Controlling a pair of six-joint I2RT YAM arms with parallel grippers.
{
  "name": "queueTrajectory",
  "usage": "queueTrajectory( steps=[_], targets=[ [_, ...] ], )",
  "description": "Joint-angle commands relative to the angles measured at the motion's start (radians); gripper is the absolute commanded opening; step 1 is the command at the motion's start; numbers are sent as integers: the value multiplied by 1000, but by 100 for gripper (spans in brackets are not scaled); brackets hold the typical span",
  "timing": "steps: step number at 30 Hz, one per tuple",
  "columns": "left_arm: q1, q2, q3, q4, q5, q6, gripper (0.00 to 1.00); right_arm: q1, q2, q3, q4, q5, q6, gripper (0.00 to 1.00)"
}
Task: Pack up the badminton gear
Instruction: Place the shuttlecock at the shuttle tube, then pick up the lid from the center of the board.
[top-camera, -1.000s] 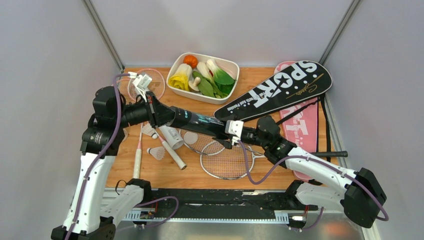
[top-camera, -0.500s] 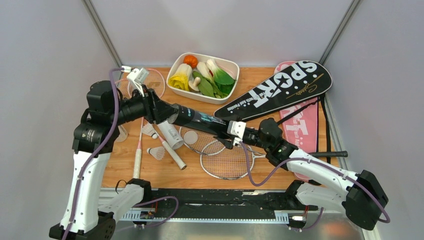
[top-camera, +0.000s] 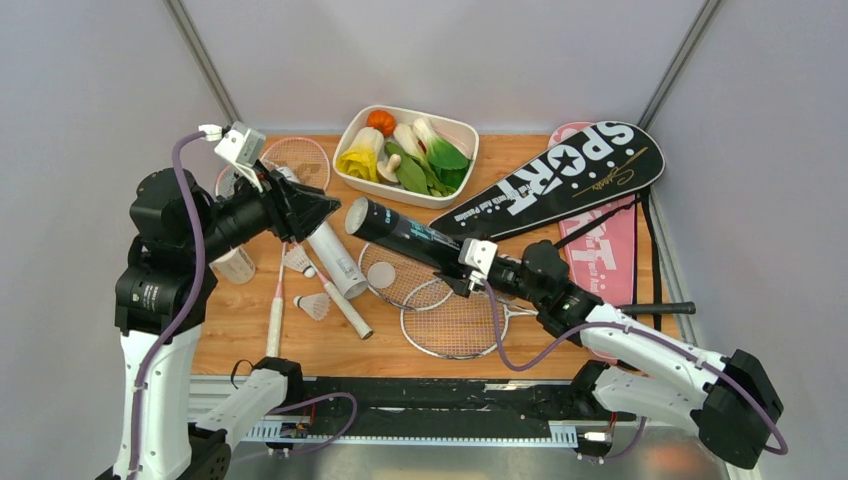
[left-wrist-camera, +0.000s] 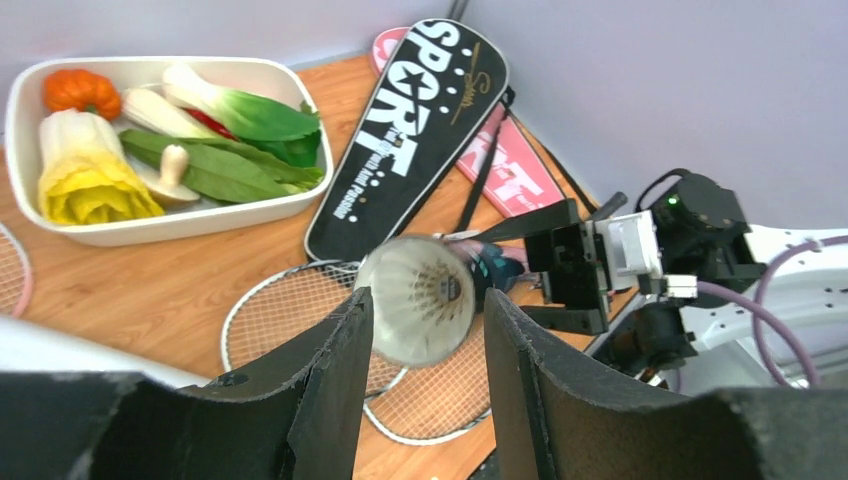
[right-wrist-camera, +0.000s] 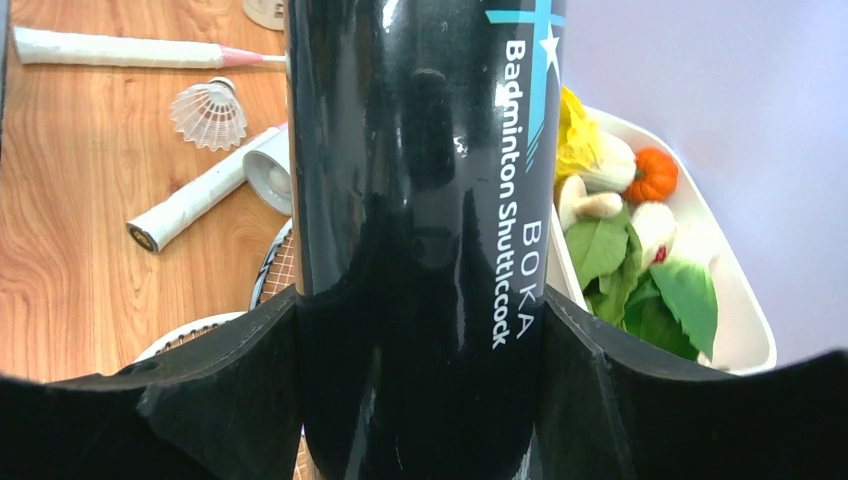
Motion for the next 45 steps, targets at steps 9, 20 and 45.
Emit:
queueTrajectory(
  steps=[9,20,45],
  targets=[
    [0,-3,-156,-31,-160,129,52,4,-258,-11,-58,435,257,45],
    [-125,151,-366,8,-342,103,69,4,-444,-37,-83,505,253,46],
    [-388,644,-510,248,-562,59,63,4,-575,-10,-178,540,234,46]
  ],
)
